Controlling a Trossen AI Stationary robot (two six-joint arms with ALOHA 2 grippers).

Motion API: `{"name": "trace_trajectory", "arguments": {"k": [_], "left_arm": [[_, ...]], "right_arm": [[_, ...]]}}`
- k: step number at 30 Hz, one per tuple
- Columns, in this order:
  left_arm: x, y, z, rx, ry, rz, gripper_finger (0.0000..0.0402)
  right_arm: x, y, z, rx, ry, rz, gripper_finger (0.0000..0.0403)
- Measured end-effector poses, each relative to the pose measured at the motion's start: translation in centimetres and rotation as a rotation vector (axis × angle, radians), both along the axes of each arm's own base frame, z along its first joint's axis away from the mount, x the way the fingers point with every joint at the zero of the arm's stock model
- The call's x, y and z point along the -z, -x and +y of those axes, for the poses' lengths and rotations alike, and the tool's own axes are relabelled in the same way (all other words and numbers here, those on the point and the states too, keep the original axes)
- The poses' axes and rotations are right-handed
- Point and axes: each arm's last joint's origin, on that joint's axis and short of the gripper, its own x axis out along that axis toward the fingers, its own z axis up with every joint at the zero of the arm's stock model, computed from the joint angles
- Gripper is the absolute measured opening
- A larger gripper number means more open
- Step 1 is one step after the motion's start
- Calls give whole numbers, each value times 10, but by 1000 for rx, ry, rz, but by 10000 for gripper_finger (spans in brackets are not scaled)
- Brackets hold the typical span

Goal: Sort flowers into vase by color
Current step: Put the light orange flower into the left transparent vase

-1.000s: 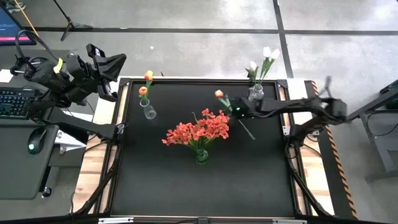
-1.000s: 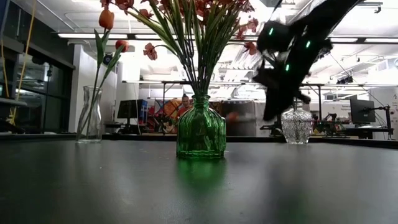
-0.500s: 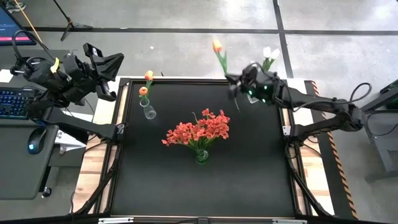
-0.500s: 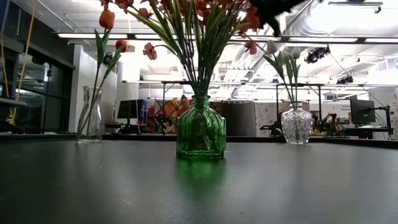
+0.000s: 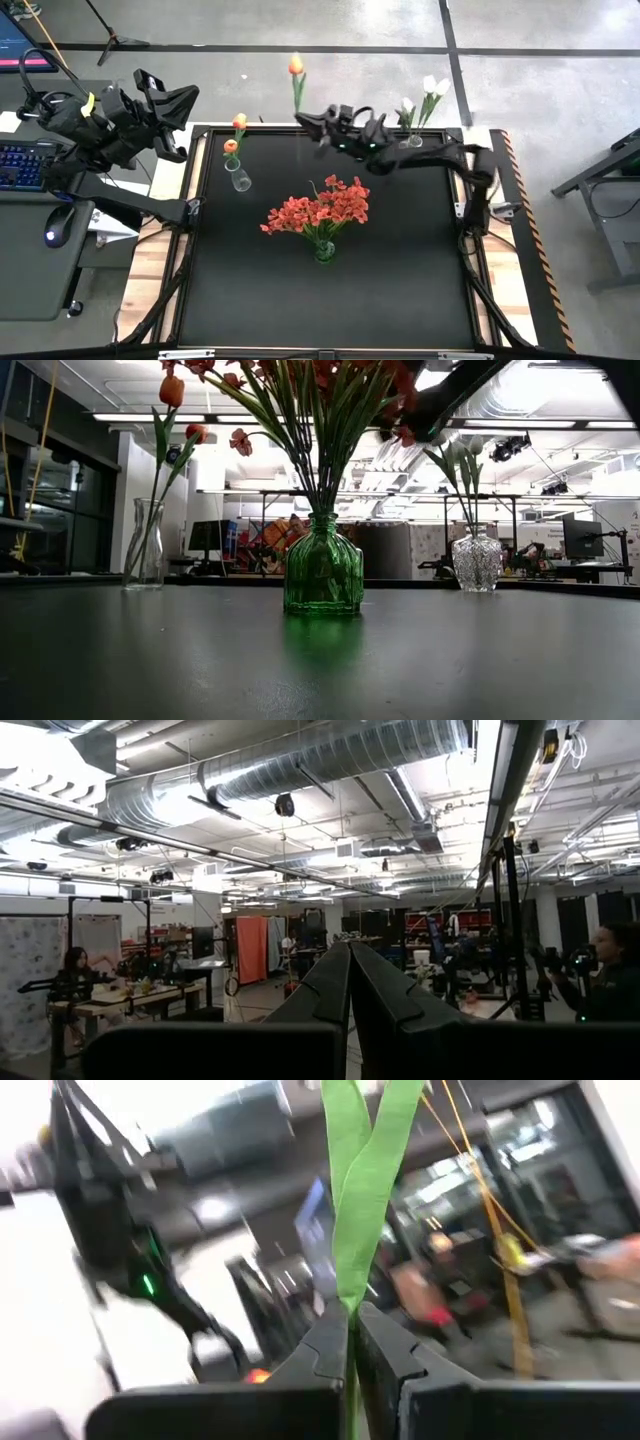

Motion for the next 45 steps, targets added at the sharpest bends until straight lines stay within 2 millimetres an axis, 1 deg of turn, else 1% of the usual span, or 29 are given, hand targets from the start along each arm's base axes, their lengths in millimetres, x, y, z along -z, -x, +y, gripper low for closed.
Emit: {"name": "trace_trajectory", "arguments": {"k": [2, 6, 11, 17, 22, 26, 29, 31, 33, 38, 42, 45], "left_arm": [[0, 0, 0, 0, 0, 1, 0], [0, 0, 0, -7, -13, 5, 0], [-1, 1, 0, -14, -26, 0, 0], [-1, 1, 0, -14, -27, 7, 0], [0, 0, 0, -15, -28, 12, 0], [0, 0, 0, -30, -55, 29, 0], [1, -1, 0, -41, -77, 49, 0], [3, -1, 0, -42, -78, 67, 0], [5, -2, 0, -41, -76, 93, 0], [13, -6, 0, -24, -53, 175, 0], [21, -8, 0, -19, -55, 261, 0], [30, -10, -1, 4, -20, 335, 0]], "right_arm": [[11, -17, -5, -32, -17, -89, 0], [26, -52, -14, -88, -31, -161, 0], [36, -90, -24, -124, -36, -231, 0], [43, -122, -32, -142, -34, -292, 0], [42, -142, -32, -107, -10, -267, 0], [40, -155, -28, -67, 38, -195, 0], [35, -161, -21, -31, 60, -153, 0], [37, -165, -17, 7, 68, -128, 0], [40, -166, -13, 47, 78, -116, 0], [43, -169, -7, 68, 102, -79, 0], [42, -169, -4, 138, 141, -75, 0], [41, -169, -4, 148, 155, -83, 0]]}}
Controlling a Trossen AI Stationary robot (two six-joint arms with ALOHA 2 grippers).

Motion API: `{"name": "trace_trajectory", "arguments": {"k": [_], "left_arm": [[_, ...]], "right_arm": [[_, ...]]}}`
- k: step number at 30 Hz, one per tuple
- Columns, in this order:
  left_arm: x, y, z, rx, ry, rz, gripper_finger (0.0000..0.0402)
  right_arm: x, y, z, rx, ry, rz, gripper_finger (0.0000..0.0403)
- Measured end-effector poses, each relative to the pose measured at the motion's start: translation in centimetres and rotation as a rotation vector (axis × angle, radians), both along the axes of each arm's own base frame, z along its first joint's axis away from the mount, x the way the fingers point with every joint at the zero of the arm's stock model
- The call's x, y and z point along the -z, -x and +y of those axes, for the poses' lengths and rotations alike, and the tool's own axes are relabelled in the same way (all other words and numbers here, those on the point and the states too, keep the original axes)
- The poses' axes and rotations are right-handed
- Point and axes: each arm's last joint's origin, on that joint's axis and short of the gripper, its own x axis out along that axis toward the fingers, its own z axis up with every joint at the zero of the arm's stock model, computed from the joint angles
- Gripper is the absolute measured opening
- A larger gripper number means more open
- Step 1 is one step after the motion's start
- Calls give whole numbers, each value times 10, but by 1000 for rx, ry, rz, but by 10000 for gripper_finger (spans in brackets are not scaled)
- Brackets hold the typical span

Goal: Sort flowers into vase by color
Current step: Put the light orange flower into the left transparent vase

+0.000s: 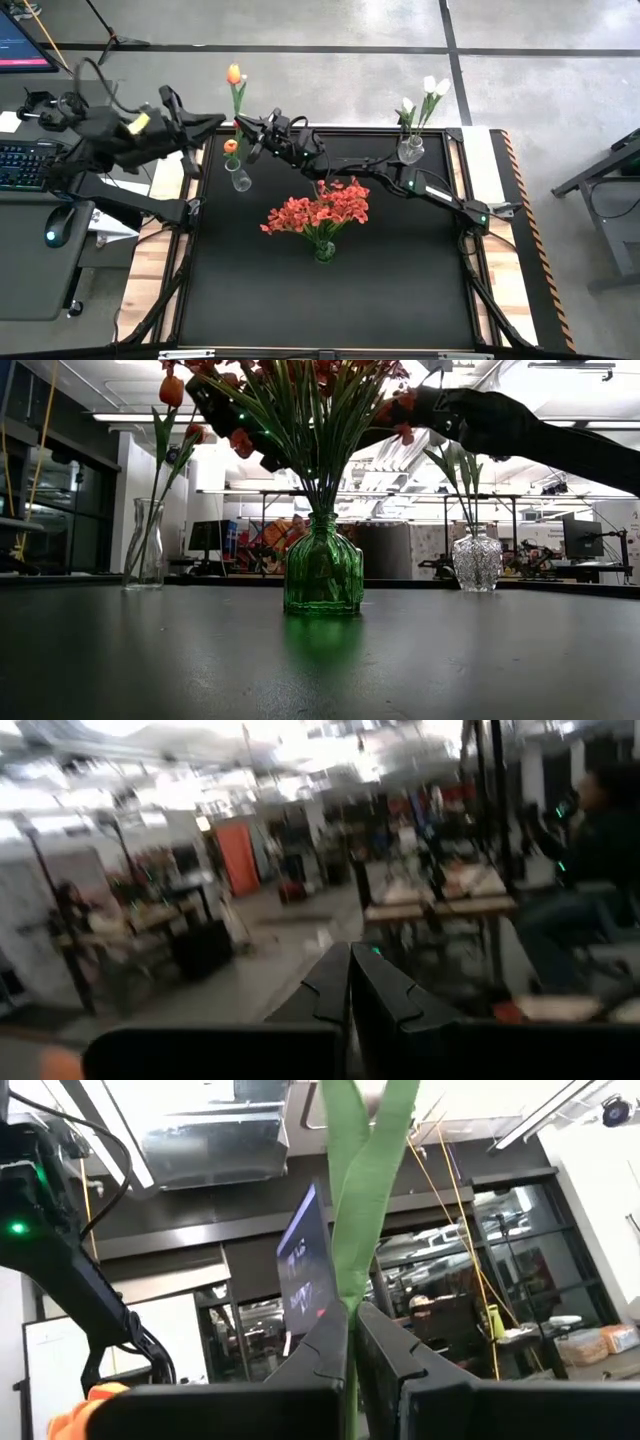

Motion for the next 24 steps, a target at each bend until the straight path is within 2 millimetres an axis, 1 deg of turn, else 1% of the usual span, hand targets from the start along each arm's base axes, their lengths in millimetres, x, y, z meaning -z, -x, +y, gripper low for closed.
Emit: {"name": "trace_trajectory", "arguments": {"k": [4, 6, 10, 13, 17, 20, 24], "left_arm": [[10, -1, 0, 10, 36, 88, 0], [11, -1, 0, 10, 37, 96, 0], [9, -1, 0, 17, 26, 81, 0], [8, -1, 0, 14, -2, 86, 0], [7, -1, 0, 14, -19, 81, 0], [7, -1, 0, 14, -19, 82, 0], [9, -1, 0, 14, -20, 96, 0]], "right_arm": [[6, 0, 1, 22, 42, -34, 0], [14, -1, 2, 26, 54, -52, 0], [35, -4, -1, 37, 23, -39, 0], [38, -3, -2, 38, 21, -55, 0], [35, 0, -1, 36, 27, -105, 0], [31, 3, 4, 28, 43, -171, 0], [33, 0, 6, 28, 23, -141, 0]]}}
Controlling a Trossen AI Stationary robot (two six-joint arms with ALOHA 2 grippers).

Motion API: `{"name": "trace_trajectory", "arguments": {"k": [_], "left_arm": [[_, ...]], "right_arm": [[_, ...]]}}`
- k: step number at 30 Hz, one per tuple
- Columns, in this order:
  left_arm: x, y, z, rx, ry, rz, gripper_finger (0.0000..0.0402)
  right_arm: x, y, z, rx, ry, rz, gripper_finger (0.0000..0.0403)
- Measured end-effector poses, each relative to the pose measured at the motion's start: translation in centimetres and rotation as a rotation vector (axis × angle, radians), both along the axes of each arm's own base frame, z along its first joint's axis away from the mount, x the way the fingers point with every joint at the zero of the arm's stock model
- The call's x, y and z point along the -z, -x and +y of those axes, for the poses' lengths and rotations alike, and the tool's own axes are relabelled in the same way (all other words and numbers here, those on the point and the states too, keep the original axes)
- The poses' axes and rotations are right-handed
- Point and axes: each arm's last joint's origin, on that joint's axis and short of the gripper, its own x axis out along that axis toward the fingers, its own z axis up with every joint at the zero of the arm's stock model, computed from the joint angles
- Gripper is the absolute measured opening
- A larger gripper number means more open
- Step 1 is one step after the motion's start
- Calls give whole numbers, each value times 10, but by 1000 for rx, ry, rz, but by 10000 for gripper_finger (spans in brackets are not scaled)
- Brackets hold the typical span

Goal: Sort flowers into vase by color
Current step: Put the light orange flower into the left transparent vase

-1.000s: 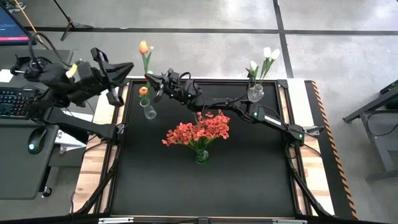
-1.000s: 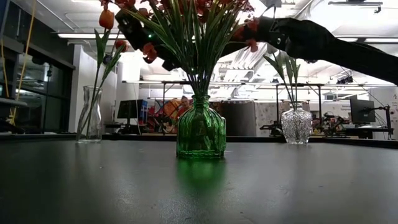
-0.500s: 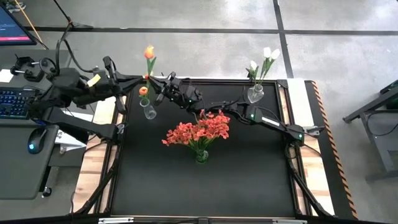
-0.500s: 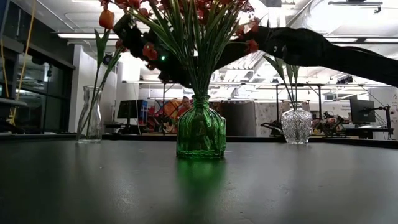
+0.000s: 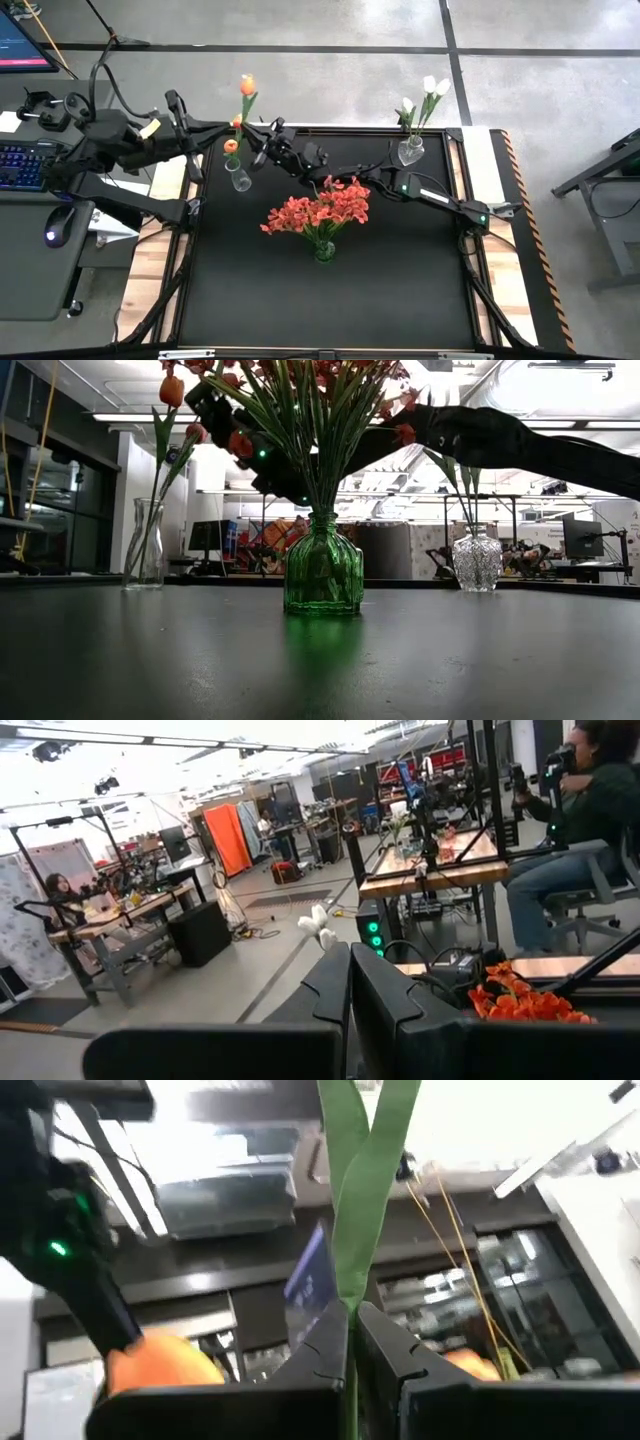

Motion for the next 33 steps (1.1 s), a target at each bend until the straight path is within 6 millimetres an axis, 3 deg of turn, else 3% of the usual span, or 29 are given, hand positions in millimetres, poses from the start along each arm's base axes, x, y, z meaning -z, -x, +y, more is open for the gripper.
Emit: {"name": "trace_trajectory", "arguments": {"k": [22, 28, 33], "left_arm": [[4, -1, 0, 1, 31, 25, 0], [23, 2, 1, -50, 76, 211, 0], [46, 7, 0, -119, 223, 378, 0]], "right_arm": [[4, -4, 4, 12, -7, 46, 0], [1, -2, 4, -4, -19, 13, 0], [1, -2, 4, -30, -35, 3, 0]]}}
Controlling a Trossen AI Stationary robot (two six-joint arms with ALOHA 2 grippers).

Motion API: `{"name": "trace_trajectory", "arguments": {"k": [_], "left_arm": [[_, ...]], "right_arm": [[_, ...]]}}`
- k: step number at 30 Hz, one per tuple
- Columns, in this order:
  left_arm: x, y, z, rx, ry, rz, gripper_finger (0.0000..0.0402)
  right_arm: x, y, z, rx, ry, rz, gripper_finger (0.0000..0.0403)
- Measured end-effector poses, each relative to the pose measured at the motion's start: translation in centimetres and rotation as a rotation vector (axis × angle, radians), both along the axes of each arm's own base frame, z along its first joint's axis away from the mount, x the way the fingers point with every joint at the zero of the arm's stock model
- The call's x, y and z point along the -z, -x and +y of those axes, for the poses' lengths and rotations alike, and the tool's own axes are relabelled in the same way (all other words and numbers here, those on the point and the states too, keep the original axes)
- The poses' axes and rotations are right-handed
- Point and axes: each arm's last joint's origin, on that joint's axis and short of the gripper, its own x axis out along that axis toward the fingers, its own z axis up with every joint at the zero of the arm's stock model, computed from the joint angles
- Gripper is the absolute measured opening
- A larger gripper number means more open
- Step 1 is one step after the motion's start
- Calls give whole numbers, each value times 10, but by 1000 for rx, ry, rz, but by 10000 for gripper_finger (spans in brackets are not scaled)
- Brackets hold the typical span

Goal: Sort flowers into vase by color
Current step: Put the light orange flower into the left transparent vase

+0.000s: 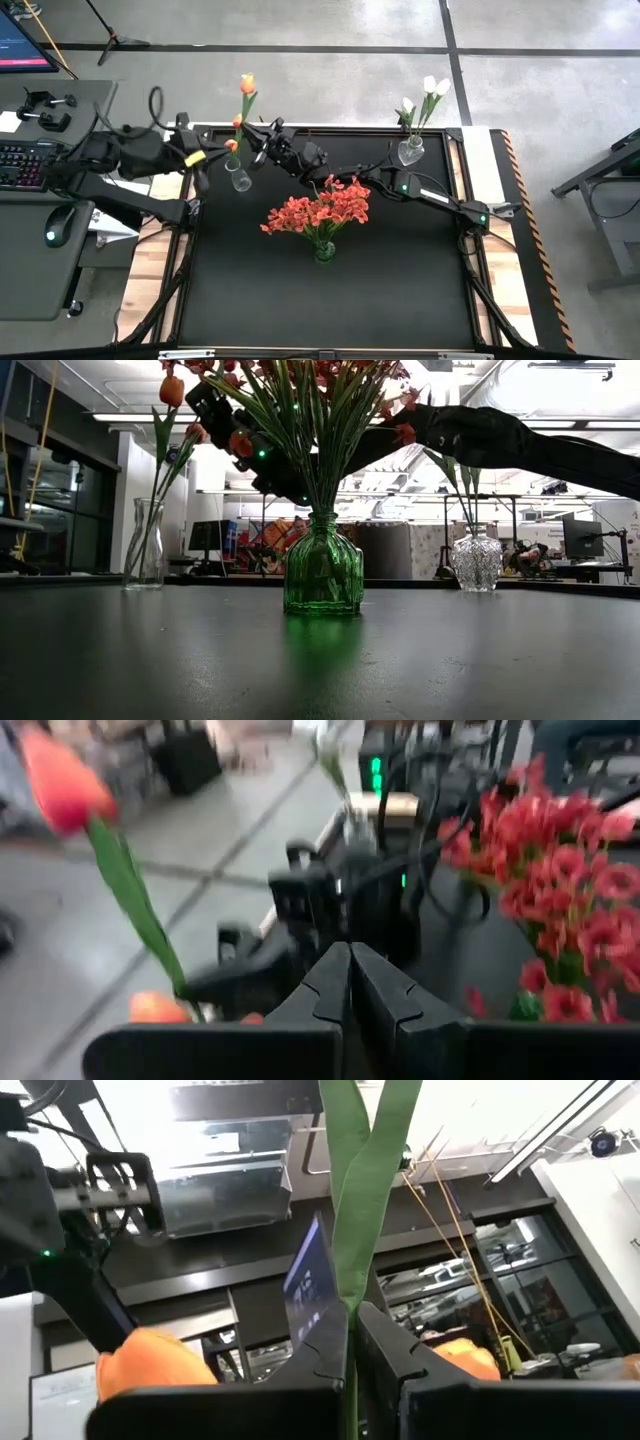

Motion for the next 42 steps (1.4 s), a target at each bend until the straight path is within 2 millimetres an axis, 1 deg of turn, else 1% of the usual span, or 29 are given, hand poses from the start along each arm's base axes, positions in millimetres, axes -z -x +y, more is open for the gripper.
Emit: {"name": "trace_trajectory", "arguments": {"k": [5, 8, 11, 13, 16, 18, 21, 24, 26, 29, 32, 36, 42], "left_arm": [[8, 1, -6, -20, 118, 29, 0], [15, 6, -11, -31, 204, 64, 0], [25, 16, -13, -133, 277, 113, 0], [33, 17, -15, -197, 308, 147, 0], [55, 17, -16, -316, 352, 210, 0], [73, 17, -16, -438, 383, 232, 0], [101, 18, -14, -611, 411, 211, 0], [130, 19, -10, -768, 403, 151, 0], [148, 21, -7, -858, 423, 140, 0], [171, 27, -3, -963, 455, 132, 0], [185, 30, 0, -1005, 455, 77, 0], [195, 31, 4, -1000, 425, -18, 0], [209, 34, 10, -989, 401, -29, 0]], "right_arm": [[0, 0, -2, -21, 19, 4, 0], [0, 1, -3, -47, 16, 1, 0], [-1, 1, -3, -49, 15, -7, 0], [0, 1, -3, -53, 10, -7, 0], [0, 1, -3, -55, 7, -3, 0], [0, 1, -3, -55, 7, -2, 0], [0, 1, -4, -56, 7, -2, 0], [1, 0, -4, -56, 4, 6, 0], [1, 0, -4, -59, 0, 10, 0], [1, 0, -4, -71, -12, 6, 0], [2, -1, -4, -74, -13, 14, 0], [2, -1, -3, -89, -2, 19, 0], [2, -1, -4, -90, -2, 23, 0]]}}
